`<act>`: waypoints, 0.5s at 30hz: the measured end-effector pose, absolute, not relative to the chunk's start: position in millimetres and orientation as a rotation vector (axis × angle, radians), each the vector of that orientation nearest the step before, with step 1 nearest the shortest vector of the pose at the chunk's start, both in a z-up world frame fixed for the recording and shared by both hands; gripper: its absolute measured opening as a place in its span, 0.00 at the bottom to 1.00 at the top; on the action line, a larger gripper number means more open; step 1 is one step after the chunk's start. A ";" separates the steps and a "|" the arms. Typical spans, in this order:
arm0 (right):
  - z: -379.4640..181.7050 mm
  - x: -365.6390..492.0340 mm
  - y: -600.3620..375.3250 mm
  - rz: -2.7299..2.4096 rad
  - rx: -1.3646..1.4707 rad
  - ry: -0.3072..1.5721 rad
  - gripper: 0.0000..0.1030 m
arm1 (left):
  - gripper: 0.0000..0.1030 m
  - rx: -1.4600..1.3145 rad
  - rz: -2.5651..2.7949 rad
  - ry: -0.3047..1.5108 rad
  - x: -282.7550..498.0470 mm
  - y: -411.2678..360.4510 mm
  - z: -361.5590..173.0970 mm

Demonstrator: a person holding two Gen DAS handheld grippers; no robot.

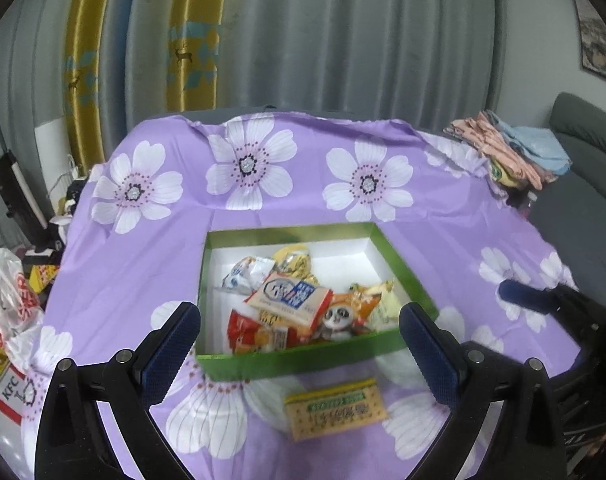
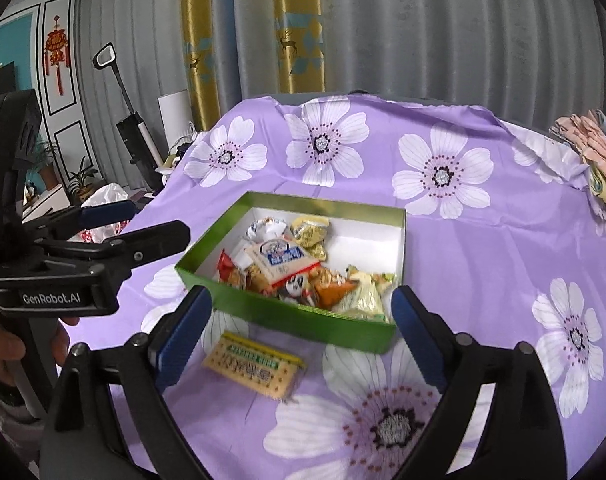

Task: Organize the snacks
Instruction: 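Move the left gripper back to the soda cracker packet on the cloth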

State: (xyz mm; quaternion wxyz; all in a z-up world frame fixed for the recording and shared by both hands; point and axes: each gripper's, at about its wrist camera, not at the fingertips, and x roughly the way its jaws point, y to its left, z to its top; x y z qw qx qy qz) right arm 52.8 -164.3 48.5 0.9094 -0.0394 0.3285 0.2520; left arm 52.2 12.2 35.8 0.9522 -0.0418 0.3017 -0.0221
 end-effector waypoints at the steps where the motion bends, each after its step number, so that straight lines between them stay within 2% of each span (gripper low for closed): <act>1: 46.0 50.7 -164.8 0.515 -0.085 0.684 0.90 | 0.96 -0.081 -0.040 0.614 47.9 12.2 31.8; 15: 2.3 17.8 -168.5 0.513 -0.121 0.783 0.90 | 0.96 -0.104 -0.021 0.695 26.6 9.8 -18.6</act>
